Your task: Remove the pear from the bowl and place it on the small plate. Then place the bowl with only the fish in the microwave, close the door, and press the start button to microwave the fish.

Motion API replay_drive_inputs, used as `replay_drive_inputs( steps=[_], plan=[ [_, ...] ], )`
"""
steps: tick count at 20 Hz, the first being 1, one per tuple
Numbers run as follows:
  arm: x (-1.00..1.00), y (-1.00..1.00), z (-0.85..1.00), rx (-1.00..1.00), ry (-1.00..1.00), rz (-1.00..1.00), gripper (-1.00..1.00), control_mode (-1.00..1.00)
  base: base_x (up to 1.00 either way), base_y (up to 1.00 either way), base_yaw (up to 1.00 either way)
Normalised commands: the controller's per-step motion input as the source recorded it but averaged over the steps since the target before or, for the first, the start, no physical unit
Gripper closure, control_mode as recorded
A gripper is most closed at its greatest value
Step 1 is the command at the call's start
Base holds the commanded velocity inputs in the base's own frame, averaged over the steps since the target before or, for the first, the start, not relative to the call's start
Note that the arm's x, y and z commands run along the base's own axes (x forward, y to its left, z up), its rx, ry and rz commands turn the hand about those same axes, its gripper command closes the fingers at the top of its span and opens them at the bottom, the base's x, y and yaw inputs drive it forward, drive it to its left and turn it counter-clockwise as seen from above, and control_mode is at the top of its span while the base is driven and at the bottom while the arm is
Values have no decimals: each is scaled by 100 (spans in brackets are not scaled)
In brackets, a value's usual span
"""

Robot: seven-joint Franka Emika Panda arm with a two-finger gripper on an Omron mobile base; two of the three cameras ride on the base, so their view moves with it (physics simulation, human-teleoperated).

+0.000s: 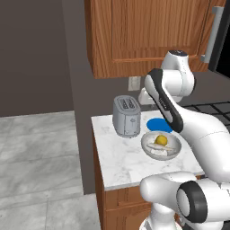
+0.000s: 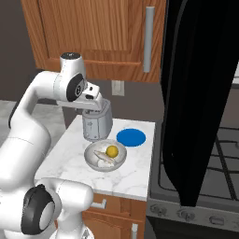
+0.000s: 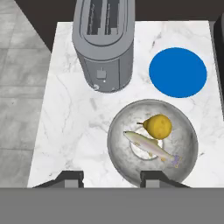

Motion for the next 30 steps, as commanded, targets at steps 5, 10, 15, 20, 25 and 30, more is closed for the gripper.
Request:
replay_drive_inputs(
  steps=[5,10,15,20,25,30],
  plan=[
    [-10,2,-27,-5,-1,-1,-100,-100,0,0,0],
    [-24,-44,-78,-1,-3,-36,-100,-100,0,0,0],
    [2,-99,-79,13,11,-25,-100,-100,0,0,0],
    [15,-44,-26,1,2,-1,-100,-100,0,0,0],
    [27,-9,-21,0,0,1,-100,-100,0,0,0],
    [33,0,-31,-2,11,0,-100,-100,0,0,0]
  ],
)
